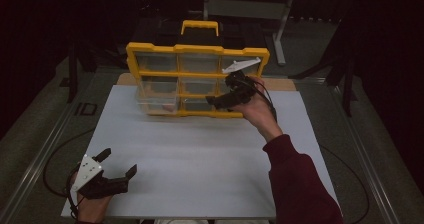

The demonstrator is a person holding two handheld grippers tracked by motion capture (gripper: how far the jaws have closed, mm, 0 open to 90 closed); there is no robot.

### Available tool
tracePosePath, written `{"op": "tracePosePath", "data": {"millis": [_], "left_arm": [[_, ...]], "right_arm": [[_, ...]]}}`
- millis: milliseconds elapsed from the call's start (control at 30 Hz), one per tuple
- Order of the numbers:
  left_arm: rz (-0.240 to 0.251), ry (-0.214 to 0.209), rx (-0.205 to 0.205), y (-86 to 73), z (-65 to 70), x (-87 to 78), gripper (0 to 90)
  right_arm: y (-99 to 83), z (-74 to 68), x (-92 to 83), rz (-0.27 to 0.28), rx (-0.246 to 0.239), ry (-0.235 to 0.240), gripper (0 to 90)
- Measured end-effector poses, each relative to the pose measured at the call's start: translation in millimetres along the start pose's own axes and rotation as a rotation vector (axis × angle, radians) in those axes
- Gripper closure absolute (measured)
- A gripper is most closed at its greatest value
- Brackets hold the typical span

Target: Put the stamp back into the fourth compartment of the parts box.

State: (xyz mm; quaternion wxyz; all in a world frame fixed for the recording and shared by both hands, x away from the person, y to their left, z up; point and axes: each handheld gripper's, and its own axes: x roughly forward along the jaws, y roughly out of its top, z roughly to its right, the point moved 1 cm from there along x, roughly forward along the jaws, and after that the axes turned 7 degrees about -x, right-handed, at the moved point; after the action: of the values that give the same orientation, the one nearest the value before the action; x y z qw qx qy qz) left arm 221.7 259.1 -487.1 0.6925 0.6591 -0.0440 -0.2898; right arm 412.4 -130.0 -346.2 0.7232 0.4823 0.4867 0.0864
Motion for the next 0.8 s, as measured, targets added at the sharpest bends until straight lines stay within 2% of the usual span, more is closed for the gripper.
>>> {"op": "tracePosePath", "data": {"millis": [133,167,200,300,333,367,400,467,500,567,600,633,667,700,800], "left_arm": [[-0.004,0.005,0.0,0.5,-0.4,0.8,0.0],[-0.005,0.005,0.0,0.8,-0.2,0.7,0.0],[-0.004,0.005,0.0,1.0,0.1,0.8,0.0],[-0.006,0.008,-0.002,1.5,0.7,1.6,0.0],[-0.006,0.008,-0.005,1.6,0.6,2.0,0.0],[-0.005,0.007,-0.007,1.8,0.5,2.5,0.0],[-0.006,0.008,-0.005,2.0,0.4,2.8,0.0],[-0.007,0.009,-0.002,2.6,0.5,3.1,0.0],[-0.003,0.011,0.004,3.3,1.2,2.7,0.0],[-0.002,0.011,0.004,3.5,1.4,2.8,0.0],[-0.001,0.012,0.004,3.7,1.2,2.9,0.0],[-0.001,0.011,0.004,3.9,1.0,3.1,0.0],[-0.002,0.012,0.005,4.1,0.8,3.4,0.0],[-0.002,0.013,0.007,4.3,0.6,3.7,0.0],[-0.002,0.013,0.002,5.2,-0.1,4.8,0.0]], "right_arm": [[-26.3,3.9,-10.3,0.016,0.037,-0.006,8.7],[-26.3,3.9,-10.3,0.016,0.037,-0.006,8.7],[-37.6,4.8,-15.7,0.016,0.038,-0.019,8.8],[-48.4,4.8,-22.1,0.028,0.046,-0.026,8.8],[-58.9,4.3,-28.7,0.04,0.054,-0.032,8.8],[-58.9,4.3,-28.7,0.04,0.054,-0.032,8.8],[-69.4,3.4,-34.4,0.048,0.06,-0.042,8.8],[-74.8,2.8,-36.7,0.05,0.062,-0.048,8.7],[-86.8,1.7,-39.5,0.057,0.066,-0.053,8.7],[-99.5,1.2,-40.6,0.057,0.067,-0.072,8.8],[-99.5,1.2,-40.6,0.057,0.067,-0.072,8.8],[-111.5,0.7,-42.8,0.064,0.079,-0.088,8.8],[-111.5,0.7,-42.8,0.064,0.079,-0.088,8.8],[-122.8,0.3,-46.1,0.08,0.094,-0.092,8.8],[-133.2,-0.4,-49.7,0.092,0.094,-0.11,8.8]]}}
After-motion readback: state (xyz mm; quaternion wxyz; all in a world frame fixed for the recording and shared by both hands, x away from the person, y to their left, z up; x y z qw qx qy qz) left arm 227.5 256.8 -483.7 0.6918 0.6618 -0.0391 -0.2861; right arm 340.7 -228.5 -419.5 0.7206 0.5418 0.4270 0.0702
